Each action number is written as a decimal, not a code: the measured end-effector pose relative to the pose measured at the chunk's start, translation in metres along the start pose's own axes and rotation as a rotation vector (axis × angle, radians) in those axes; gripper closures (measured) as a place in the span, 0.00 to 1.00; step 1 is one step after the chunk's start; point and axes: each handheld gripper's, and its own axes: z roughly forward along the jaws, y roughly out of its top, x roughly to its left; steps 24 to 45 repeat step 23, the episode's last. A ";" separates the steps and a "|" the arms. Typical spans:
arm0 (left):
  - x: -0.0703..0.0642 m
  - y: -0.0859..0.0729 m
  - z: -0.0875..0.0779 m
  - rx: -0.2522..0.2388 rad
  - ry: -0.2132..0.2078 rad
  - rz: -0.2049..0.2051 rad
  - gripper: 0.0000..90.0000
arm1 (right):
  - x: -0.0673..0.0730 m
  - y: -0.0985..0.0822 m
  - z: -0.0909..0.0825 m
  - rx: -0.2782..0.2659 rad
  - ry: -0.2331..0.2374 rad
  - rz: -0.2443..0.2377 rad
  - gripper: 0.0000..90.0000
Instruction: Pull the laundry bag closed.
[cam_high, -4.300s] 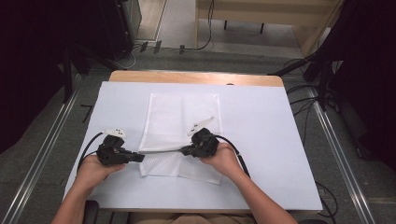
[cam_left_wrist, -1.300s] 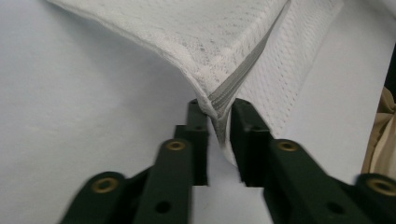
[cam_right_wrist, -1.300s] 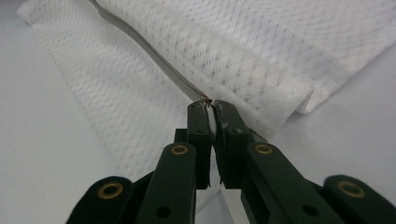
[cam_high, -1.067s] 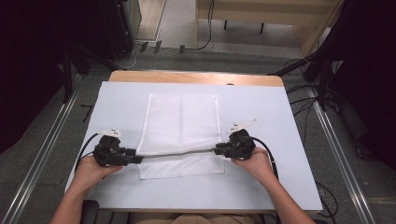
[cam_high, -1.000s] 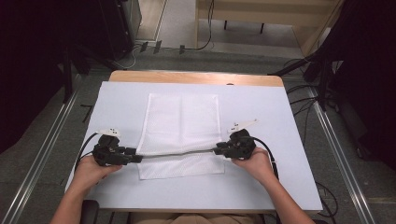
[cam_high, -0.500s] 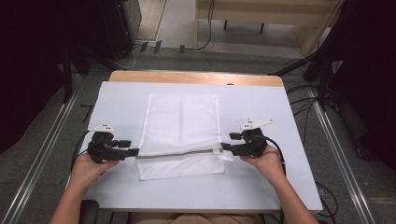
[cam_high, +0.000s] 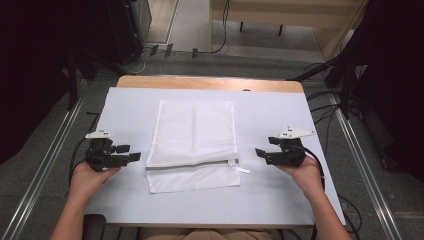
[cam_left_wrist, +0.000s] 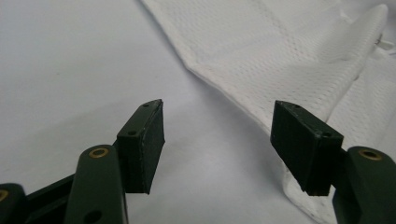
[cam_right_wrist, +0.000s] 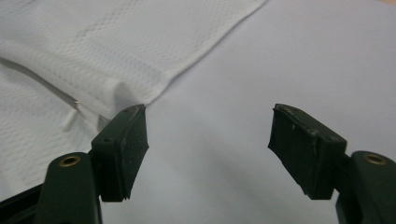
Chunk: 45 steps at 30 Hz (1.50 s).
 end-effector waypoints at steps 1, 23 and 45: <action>0.001 0.000 0.000 -0.006 0.011 -0.002 0.39 | -0.003 -0.002 -0.001 -0.003 -0.010 0.007 0.31; 0.008 -0.003 0.008 0.001 0.120 -0.033 0.29 | -0.015 -0.014 0.009 0.028 -0.064 0.009 0.25; 0.008 -0.003 0.008 0.001 0.120 -0.033 0.29 | -0.015 -0.014 0.009 0.028 -0.064 0.009 0.25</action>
